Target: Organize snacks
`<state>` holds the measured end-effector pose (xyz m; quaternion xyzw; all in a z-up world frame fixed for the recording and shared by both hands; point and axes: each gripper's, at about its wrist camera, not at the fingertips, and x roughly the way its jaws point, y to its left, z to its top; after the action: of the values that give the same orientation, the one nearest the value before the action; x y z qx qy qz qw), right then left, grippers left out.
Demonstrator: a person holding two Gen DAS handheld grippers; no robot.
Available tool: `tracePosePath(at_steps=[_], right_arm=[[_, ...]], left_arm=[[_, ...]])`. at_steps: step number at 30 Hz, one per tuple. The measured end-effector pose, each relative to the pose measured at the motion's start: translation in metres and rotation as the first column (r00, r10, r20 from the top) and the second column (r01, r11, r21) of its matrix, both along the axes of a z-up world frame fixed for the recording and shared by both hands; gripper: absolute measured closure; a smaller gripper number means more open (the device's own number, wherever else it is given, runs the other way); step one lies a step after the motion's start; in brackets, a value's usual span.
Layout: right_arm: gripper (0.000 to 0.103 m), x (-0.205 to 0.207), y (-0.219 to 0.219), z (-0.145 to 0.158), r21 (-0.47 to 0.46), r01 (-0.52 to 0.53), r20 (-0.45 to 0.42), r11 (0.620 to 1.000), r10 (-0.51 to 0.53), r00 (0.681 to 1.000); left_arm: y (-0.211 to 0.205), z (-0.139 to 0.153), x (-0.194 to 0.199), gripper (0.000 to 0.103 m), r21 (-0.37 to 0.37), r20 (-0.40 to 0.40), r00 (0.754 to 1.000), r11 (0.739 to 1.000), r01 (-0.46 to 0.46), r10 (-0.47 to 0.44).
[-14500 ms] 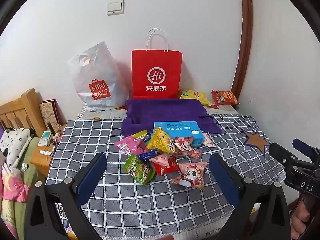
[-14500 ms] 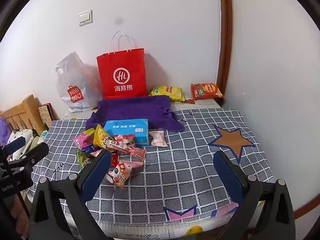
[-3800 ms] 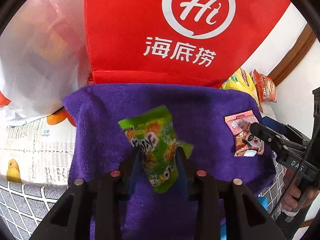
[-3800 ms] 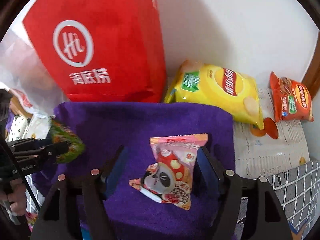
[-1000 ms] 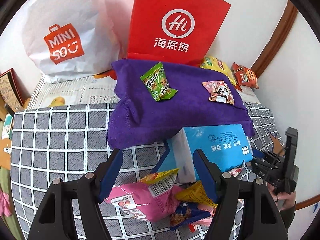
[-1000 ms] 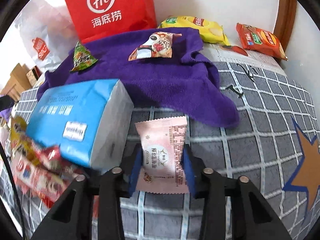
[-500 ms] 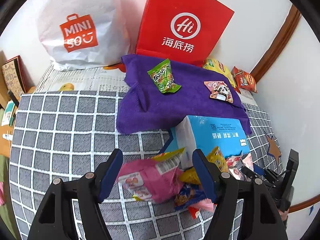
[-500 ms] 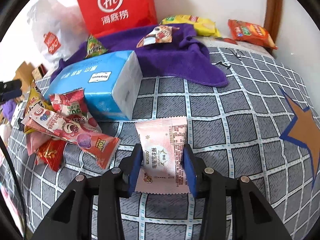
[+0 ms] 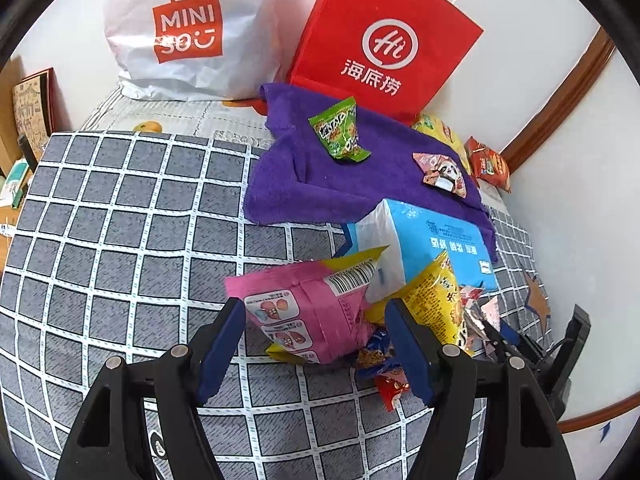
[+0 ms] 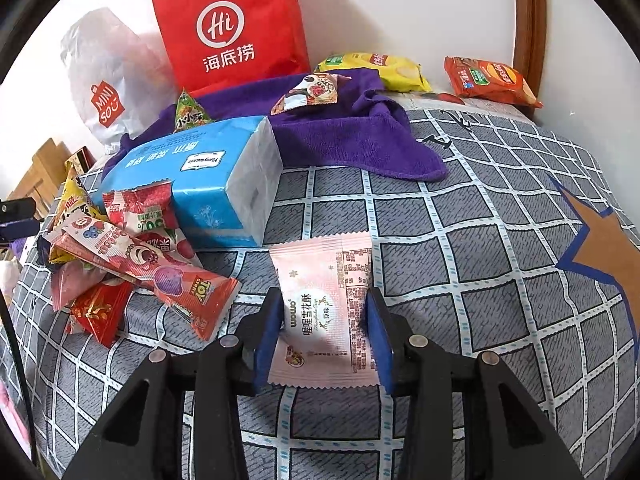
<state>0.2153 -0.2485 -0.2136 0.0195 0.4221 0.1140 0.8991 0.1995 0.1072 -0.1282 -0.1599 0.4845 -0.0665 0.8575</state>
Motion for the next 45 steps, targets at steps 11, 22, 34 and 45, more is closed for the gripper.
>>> tracePosePath(at_steps=[11, 22, 34, 45], right_arm=[[0.062, -0.001, 0.000, 0.000, -0.002, 0.000, 0.000, 1.000, 0.000, 1.000], [0.065, -0.006, -0.003, 0.003, 0.009, 0.017, -0.009, 1.000, -0.017, 1.000], [0.065, -0.060, -0.002, 0.055, 0.058, 0.018, 0.036, 0.998, -0.021, 0.999], [0.065, -0.097, 0.021, 0.089, 0.035, -0.031, 0.096, 0.999, 0.027, 0.995]], left_arm=[[-0.005, -0.039, 0.015, 0.032, -0.020, -0.095, 0.994, 0.999, -0.047, 0.045], [0.007, -0.027, 0.004, 0.053, -0.036, -0.049, 0.997, 0.997, -0.067, 0.065], [0.027, 0.011, -0.043, 0.053, -0.023, 0.040, 0.995, 0.995, -0.094, 0.095], [0.008, 0.039, -0.070, 0.053, -0.023, 0.108, 0.993, 0.999, -0.046, 0.049]])
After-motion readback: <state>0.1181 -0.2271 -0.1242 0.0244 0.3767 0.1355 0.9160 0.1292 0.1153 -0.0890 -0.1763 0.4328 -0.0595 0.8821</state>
